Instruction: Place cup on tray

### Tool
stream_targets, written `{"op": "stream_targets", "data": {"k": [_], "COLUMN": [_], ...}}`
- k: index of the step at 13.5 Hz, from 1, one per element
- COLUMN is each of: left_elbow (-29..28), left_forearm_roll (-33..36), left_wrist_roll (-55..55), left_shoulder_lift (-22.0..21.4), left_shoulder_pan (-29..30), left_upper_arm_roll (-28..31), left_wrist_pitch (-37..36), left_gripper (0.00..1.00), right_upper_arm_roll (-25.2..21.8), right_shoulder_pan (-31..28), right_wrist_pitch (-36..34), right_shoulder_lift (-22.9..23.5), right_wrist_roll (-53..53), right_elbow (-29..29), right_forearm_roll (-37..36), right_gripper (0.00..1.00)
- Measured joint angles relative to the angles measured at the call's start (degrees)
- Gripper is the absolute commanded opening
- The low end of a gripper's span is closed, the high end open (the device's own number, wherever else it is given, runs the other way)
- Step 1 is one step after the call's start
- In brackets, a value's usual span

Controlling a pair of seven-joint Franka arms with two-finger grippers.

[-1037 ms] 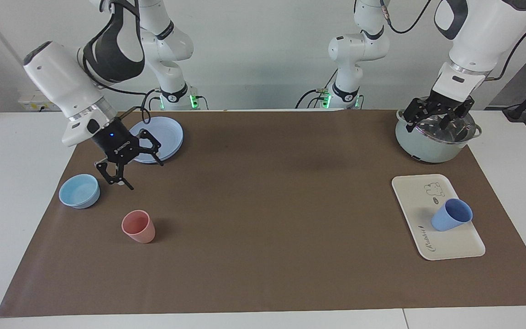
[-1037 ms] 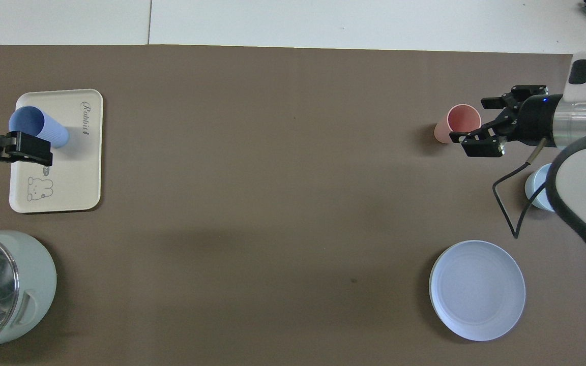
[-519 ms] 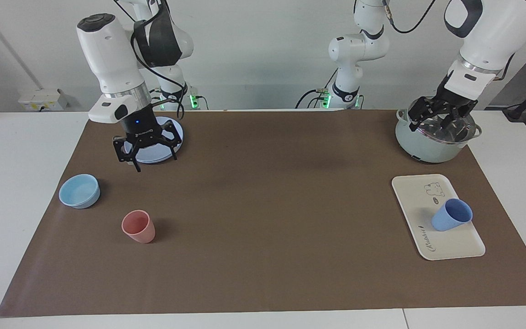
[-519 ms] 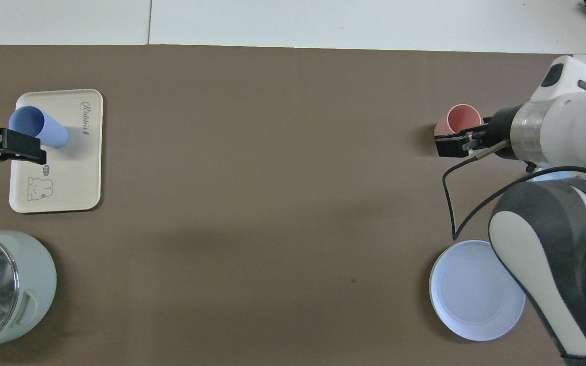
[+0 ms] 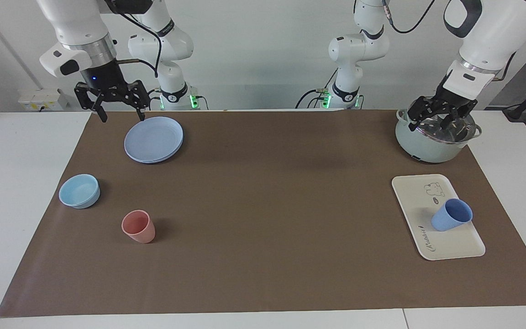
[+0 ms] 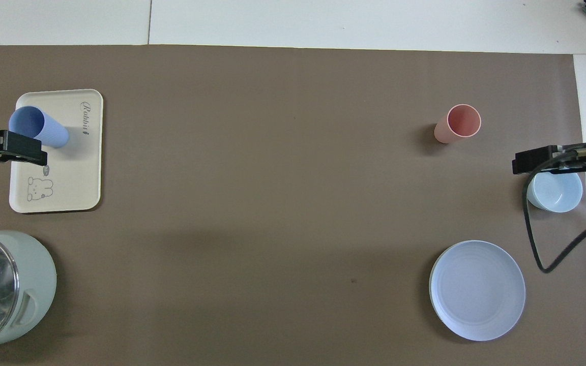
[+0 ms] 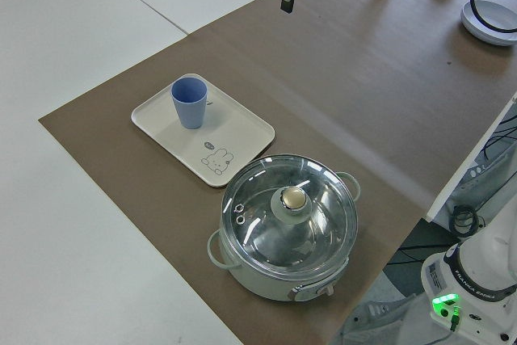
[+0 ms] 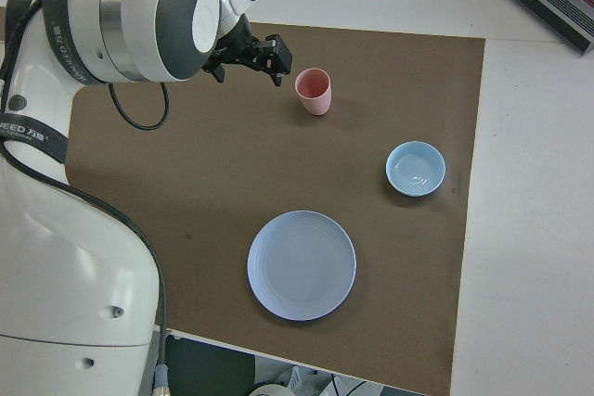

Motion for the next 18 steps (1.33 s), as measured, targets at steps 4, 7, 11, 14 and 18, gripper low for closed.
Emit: {"op": "stream_targets", "data": {"k": [4, 7, 11, 14, 18], "left_elbow": [0.3, 0.8, 1.3, 2.0, 2.1], "left_forearm_roll": [1.2, 3.4, 3.4, 3.4, 3.4], "left_wrist_roll": [1.7, 1.5, -0.5, -0.9, -1.1], "left_shoulder_lift": [0.0, 0.0, -0.1, -0.1, -0.1], "left_shoulder_pan": [0.0, 0.0, 0.0, 0.0, -0.1], "left_upper_arm_roll": [0.1, -0.2, -0.5, -0.5, -0.6], "left_wrist_pitch": [0.3, 0.1, 0.1, 0.1, 0.2], "left_gripper": [1.00, 1.00, 1.00, 1.00, 1.00], "right_upper_arm_roll": [-0.1, -0.3, -0.1, -0.1, 0.0], "right_shoulder_pan": [-1.4, -2.7, -2.5, -2.1, -1.9], "right_wrist_pitch": [-2.3, -2.4, -2.8, -2.8, -3.0], "right_shoulder_lift": [0.6, 0.9, 0.9, 0.9, 0.9], "right_wrist_roll": [2.2, 2.2, 1.8, 1.8, -0.3], "right_elbow": [0.6, 0.4, 0.4, 0.4, 0.3], "right_forearm_roll": [-0.1, -0.6, -1.0, -0.8, -0.8], "right_gripper": [1.00, 1.00, 1.00, 1.00, 1.00]}}
